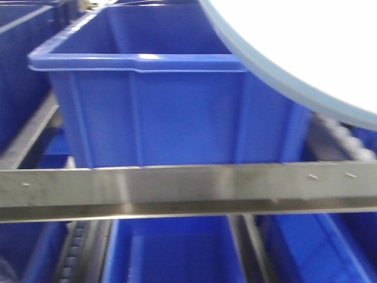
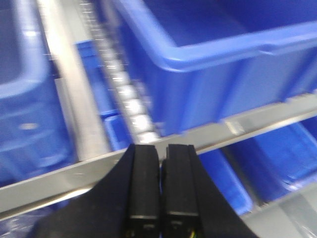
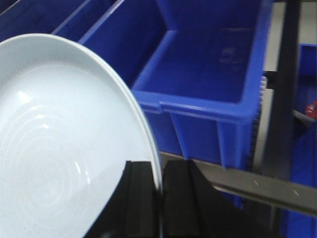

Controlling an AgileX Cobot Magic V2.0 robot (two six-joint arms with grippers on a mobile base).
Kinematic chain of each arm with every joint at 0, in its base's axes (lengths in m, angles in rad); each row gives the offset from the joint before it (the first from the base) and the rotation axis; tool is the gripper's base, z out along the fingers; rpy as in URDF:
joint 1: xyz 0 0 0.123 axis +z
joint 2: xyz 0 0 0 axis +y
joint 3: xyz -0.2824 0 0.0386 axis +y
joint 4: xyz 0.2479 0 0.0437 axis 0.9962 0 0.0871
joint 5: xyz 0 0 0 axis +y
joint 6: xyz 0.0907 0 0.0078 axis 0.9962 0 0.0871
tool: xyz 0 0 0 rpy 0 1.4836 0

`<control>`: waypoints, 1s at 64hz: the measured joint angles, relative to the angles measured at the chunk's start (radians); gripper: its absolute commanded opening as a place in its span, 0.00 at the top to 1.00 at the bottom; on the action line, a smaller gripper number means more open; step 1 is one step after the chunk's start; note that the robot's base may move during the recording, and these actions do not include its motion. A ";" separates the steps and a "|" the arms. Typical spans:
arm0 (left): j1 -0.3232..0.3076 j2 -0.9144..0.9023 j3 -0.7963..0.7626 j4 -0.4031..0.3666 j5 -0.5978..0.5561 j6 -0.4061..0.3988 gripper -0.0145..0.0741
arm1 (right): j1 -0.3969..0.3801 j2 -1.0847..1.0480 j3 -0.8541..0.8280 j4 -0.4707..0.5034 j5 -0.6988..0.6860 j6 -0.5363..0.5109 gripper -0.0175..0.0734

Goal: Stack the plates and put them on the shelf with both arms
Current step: 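Drive the base to the blue-bin shelving holding the plates in the right gripper, then lower the plate stack into the blue bin with the right gripper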

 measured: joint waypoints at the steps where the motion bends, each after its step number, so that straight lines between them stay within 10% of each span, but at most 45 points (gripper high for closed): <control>1: 0.000 0.000 0.000 0.000 0.000 0.000 0.74 | 0.000 0.000 0.000 0.000 0.000 0.000 0.75; 64: 0.000 0.000 0.000 0.000 0.000 0.000 0.74 | 0.000 0.000 0.000 0.000 0.000 0.000 0.75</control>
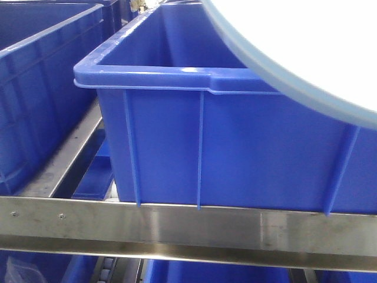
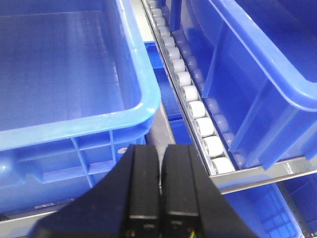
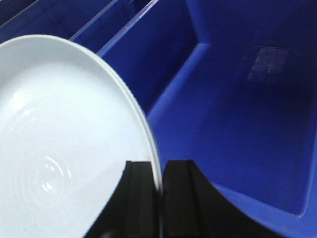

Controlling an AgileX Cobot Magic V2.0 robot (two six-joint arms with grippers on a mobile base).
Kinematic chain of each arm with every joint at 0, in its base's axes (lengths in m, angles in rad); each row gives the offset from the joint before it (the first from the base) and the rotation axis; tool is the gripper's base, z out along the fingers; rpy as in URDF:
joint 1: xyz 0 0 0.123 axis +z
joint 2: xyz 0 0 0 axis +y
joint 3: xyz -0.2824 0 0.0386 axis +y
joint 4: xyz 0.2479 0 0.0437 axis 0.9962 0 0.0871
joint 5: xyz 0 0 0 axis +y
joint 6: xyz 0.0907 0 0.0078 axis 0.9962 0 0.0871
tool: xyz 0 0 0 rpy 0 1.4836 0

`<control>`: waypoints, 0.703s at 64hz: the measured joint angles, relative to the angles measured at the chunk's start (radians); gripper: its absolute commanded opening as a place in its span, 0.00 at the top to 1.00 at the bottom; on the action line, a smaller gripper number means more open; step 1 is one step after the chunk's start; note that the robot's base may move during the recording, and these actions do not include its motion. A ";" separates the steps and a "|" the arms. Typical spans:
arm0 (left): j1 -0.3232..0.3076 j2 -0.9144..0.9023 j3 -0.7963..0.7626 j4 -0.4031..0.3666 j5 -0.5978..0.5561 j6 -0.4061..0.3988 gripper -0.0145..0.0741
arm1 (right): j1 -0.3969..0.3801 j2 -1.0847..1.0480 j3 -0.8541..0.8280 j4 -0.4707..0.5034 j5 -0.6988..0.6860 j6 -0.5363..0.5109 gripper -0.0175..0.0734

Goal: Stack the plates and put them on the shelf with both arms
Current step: 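Lower the plate stack into the blue bin with the right gripper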

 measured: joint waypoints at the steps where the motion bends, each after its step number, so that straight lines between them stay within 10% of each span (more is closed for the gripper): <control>1: 0.000 0.000 0.000 0.000 0.000 0.000 0.74 | 0.000 0.000 0.000 0.000 0.000 0.000 0.75; 45: 0.000 0.000 0.000 0.000 0.000 0.000 0.74 | 0.000 0.000 0.000 0.000 0.000 0.000 0.75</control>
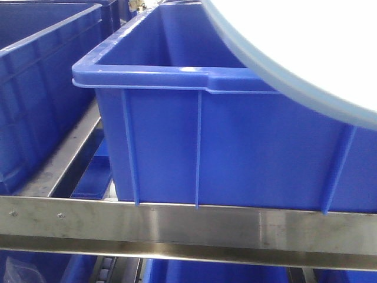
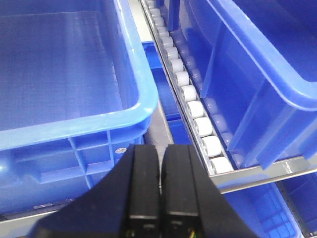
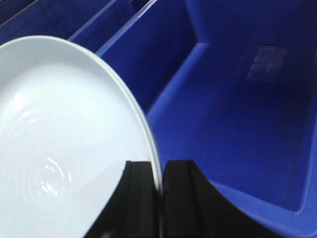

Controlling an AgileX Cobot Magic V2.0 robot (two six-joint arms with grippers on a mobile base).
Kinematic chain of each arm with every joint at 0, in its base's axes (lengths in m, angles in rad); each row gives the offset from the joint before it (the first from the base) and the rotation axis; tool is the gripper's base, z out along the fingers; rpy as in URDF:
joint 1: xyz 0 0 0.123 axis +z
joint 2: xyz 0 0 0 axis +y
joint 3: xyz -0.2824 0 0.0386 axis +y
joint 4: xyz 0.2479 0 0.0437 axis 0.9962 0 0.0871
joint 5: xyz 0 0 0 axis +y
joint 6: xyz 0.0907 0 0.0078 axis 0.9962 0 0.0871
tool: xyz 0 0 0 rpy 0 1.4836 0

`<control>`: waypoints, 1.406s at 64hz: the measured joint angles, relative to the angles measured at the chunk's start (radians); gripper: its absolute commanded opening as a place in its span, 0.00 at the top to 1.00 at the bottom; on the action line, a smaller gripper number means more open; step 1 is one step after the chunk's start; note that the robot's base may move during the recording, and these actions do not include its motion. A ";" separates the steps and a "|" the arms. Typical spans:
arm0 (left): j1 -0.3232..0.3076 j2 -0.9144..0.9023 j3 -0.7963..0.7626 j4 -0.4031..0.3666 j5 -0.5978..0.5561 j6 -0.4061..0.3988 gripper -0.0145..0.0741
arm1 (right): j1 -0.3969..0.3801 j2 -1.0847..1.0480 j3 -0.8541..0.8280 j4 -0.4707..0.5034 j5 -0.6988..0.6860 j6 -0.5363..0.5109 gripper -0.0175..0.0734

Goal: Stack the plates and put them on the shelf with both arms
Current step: 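Lower the plate stack into the blue bin with the right gripper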

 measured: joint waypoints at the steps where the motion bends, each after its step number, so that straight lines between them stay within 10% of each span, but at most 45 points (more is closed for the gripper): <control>1: 0.000 0.000 0.000 0.000 0.000 0.000 0.74 | 0.000 0.000 0.000 0.000 0.000 0.000 0.75; 50: 0.000 0.000 0.000 0.000 0.000 0.000 0.74 | 0.000 0.675 -0.496 -0.014 -0.069 -0.002 0.75; 90: 0.000 0.000 0.000 0.000 0.000 0.000 0.74 | 0.000 1.055 -0.529 -0.206 -0.220 -0.002 0.75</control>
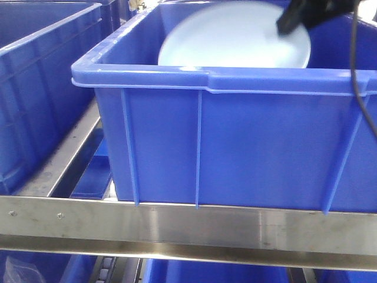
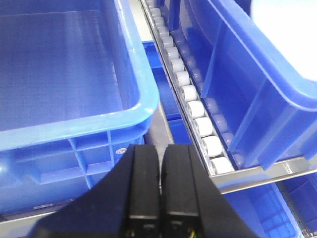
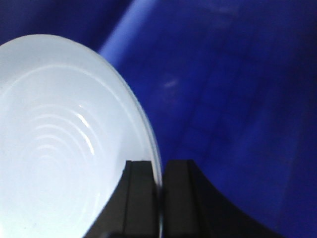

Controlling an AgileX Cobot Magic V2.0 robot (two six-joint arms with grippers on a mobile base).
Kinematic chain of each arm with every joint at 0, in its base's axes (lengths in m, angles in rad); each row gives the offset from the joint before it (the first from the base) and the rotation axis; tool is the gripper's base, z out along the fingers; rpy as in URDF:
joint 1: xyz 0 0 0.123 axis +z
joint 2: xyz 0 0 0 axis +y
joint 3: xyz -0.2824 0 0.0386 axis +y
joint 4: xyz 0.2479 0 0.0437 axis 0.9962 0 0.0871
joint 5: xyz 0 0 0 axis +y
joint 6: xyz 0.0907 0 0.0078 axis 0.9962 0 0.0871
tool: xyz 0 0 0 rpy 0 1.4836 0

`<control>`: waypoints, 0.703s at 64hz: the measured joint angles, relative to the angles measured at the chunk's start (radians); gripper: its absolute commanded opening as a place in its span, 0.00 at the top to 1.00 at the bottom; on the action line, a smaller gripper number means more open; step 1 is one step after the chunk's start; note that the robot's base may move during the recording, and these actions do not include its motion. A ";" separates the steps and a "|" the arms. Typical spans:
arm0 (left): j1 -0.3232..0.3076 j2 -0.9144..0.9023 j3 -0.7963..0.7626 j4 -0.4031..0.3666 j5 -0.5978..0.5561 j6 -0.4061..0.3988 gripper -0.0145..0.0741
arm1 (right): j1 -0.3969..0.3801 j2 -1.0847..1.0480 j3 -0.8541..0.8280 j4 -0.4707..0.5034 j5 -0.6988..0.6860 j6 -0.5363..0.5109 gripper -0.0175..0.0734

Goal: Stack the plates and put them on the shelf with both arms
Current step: 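Lower the plate stack into the blue bin with the right gripper, then open the right gripper and raise it out of the bin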

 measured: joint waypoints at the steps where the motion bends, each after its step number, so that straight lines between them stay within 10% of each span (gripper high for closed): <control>1: 0.000 0.000 0.000 0.000 0.000 0.000 0.74 | 0.000 0.006 0.000 0.000 0.000 0.000 0.75; 12: 0.000 0.000 0.000 0.000 0.000 0.000 0.74 | 0.000 0.058 0.000 -0.003 0.002 0.000 0.69; 32: 0.000 0.000 0.000 0.000 0.000 0.000 0.74 | 0.000 0.062 -0.004 -0.004 0.015 0.000 0.27; 45: 0.000 0.000 0.000 0.000 0.000 0.000 0.74 | 0.000 0.037 -0.004 -0.004 0.036 0.000 0.26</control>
